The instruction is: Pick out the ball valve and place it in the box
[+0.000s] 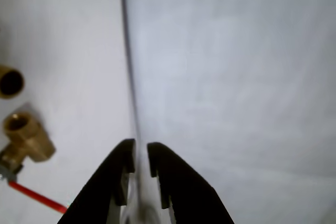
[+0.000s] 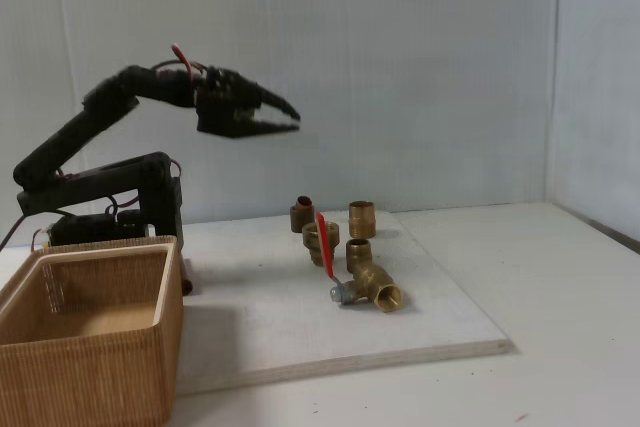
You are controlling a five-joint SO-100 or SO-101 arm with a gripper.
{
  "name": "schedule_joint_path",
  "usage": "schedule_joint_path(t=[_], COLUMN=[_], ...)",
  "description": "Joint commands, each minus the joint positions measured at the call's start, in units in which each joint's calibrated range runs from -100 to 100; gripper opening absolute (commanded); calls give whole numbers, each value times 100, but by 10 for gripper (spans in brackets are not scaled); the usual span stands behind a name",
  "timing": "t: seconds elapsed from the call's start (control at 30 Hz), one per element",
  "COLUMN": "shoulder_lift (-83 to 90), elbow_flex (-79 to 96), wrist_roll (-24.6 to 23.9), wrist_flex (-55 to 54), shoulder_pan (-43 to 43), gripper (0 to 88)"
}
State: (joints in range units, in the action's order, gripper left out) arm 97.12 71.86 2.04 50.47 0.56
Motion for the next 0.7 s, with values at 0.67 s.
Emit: schedule_joint_path(t=[0.67], shoulder_lift=[-7537], elbow_flex=[-7032], wrist_roll=[-406], wrist_flex=[4832], shoulder_pan=[808], gripper=[10])
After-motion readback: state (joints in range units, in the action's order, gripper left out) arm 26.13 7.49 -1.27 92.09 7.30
